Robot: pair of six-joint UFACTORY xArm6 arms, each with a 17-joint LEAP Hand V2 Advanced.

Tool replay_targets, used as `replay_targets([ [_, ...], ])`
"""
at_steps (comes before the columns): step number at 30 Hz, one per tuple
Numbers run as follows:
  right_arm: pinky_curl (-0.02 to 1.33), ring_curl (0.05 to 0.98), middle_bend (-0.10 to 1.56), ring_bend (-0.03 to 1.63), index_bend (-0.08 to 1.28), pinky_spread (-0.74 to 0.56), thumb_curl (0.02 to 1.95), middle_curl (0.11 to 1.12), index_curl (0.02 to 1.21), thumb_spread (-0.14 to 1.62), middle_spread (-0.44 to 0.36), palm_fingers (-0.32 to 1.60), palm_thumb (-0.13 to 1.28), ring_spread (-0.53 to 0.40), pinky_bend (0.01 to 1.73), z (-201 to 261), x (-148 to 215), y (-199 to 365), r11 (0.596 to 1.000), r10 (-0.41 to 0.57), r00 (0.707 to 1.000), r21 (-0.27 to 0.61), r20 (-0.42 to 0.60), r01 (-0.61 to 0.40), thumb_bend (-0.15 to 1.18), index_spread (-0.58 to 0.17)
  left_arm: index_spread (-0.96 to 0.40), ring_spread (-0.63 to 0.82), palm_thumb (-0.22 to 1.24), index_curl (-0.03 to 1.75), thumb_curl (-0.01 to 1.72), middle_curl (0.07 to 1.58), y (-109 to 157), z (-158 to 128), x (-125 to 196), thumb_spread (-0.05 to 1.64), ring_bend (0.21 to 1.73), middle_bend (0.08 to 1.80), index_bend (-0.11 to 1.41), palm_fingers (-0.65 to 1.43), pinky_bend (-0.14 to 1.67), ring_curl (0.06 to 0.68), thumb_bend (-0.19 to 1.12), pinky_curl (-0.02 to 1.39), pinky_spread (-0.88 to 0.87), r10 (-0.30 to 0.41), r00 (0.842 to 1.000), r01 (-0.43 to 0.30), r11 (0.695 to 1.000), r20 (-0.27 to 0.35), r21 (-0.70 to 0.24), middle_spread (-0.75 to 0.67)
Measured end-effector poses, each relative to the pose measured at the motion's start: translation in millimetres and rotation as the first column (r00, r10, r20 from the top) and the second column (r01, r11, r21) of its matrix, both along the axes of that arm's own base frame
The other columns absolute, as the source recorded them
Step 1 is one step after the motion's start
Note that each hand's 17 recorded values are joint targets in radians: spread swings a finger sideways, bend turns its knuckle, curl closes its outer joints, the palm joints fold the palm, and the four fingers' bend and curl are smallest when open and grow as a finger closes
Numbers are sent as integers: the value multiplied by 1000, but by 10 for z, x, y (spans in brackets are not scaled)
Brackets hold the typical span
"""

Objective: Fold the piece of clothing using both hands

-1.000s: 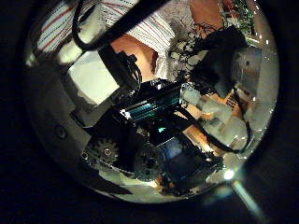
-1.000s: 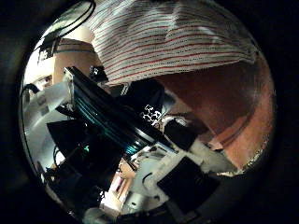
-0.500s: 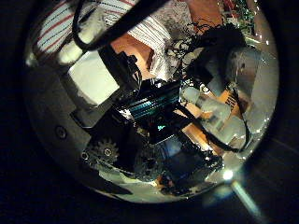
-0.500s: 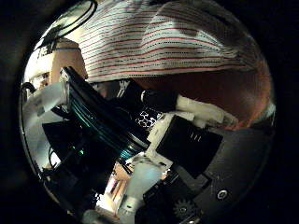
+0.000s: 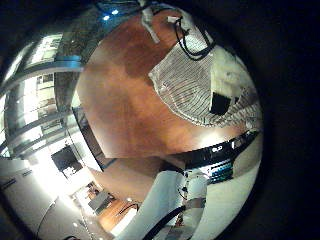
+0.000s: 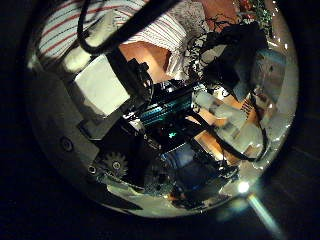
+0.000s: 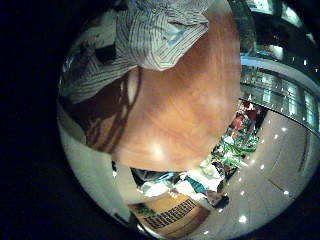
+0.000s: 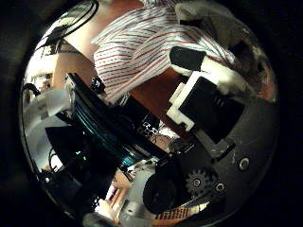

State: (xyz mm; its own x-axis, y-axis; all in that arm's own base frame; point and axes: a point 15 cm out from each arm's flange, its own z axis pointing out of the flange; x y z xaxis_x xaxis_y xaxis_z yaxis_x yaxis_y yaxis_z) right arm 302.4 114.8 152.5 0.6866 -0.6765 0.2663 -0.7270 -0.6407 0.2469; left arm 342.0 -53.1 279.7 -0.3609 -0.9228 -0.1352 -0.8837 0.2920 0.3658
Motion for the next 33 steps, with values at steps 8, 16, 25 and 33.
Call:
replay_targets([
  [8, 628, 718, 1133, 1332, 938, -232, 556, 1010, 1034, 993, -291, 1084, 1030, -244, 1394, 251, 127, -159, 997, -59, 997, 42, 51, 57, -1, -435, -597, -484, 729, 1380, 511, 1061, 68, 10, -59, 1147, 1267, 809, 173, 952, 1001, 530, -15, 707, -696, -5, 1000, 5, 1000, -26, 2, -671],
  [16, 663, 743, 1173, 1336, 946, -219, 589, 1003, 1073, 1060, -245, 1079, 1008, -234, 1380, 550, 119, -314, 983, -147, 987, 121, 60, 139, -13, -395, -594, -484, 724, 1381, 508, 1061, 160, 20, -172, 1156, 1266, 808, 173, 952, 1001, 530, -14, 708, -696, -28, 997, 29, 999, -76, 17, -672],
  [25, 695, 754, 1199, 1338, 942, -214, 616, 984, 1093, 1080, -213, 1083, 992, -228, 1356, 948, -108, -183, 918, -283, 958, 274, -53, 286, -13, -366, -590, -486, 724, 1381, 505, 1063, 197, -5, -341, 1160, 1268, 809, 174, 938, 998, 532, -14, 709, -697, -57, 992, 58, 998, -109, 1, -674],
  [33, 727, 762, 1218, 1339, 950, -205, 639, 961, 1099, 1070, -191, 1090, 1011, -226, 1331, 1449, 18, -176, 846, -379, 923, 380, -67, 375, -9, -348, -586, -486, 728, 1382, 503, 1064, 208, 112, -353, 1168, 1265, 810, 176, 935, 996, 531, -14, 711, -698, -59, 993, 59, 998, -98, 1, -675],
])
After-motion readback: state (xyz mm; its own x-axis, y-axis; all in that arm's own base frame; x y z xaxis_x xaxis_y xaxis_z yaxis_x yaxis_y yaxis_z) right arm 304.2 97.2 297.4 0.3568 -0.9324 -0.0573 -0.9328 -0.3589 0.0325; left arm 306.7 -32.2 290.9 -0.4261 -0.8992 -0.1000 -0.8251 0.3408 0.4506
